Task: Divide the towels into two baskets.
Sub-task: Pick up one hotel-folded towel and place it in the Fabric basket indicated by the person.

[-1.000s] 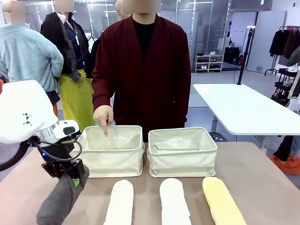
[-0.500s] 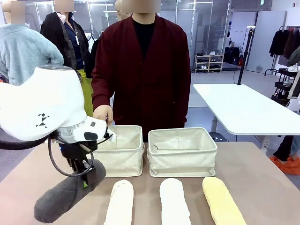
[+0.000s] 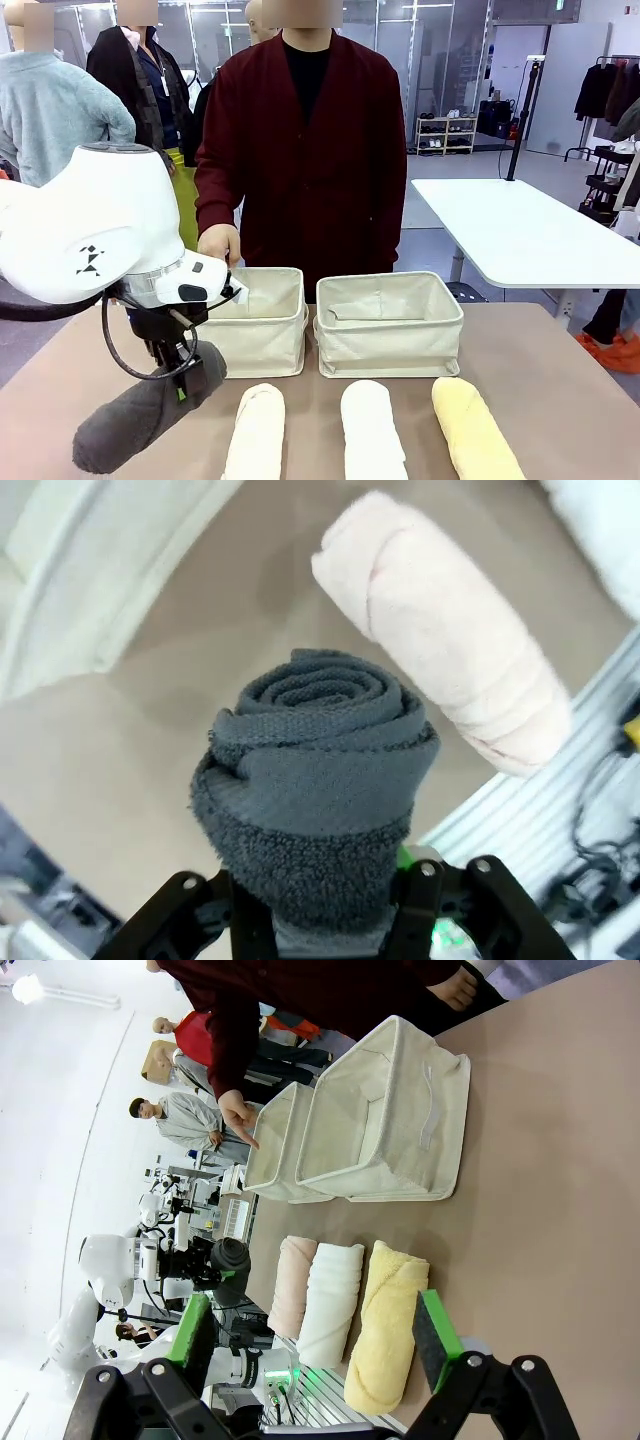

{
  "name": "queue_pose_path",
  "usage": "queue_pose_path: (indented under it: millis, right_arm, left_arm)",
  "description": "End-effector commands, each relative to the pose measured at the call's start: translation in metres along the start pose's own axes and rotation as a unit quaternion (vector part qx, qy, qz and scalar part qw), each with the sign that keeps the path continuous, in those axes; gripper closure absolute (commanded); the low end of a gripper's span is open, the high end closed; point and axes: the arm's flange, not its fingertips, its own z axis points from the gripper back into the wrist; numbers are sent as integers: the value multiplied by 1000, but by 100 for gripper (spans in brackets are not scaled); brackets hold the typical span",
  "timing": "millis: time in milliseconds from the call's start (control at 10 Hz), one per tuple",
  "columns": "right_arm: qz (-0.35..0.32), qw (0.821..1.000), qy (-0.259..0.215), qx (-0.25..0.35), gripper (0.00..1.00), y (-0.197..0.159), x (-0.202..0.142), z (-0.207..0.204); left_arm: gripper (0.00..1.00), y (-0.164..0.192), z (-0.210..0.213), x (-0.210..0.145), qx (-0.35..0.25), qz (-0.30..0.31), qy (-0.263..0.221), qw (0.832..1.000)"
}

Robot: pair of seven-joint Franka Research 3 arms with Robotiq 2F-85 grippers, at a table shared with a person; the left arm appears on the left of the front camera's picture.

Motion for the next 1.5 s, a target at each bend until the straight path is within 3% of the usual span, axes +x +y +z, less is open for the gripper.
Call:
queue_pose_path:
  millis: [0,200,500,700,1000,1400]
  right_arm:
    - [3,1000,1,2,0,2,-2,2]
    - [3,1000,1,2,0,2,-2,2]
    - [3,1000,1,2,0,2,-2,2]
    - [3,1000,1,2,0,2,-2,2]
    - [3,1000,1,2,0,2,-2,2]
    - [3,1000,1,2,0,2,-2,2]
  left_arm:
    - [60,-9,23,12,79,-81,-32,993]
    - [60,-2,44,37,131,-160,-15,978]
    - [60,29,66,84,151,-260,-33,953]
    - [60,46,66,116,183,-346,-23,920]
    - [60,76,47,169,187,-379,-4,906]
    - [60,108,3,201,164,-380,12,910]
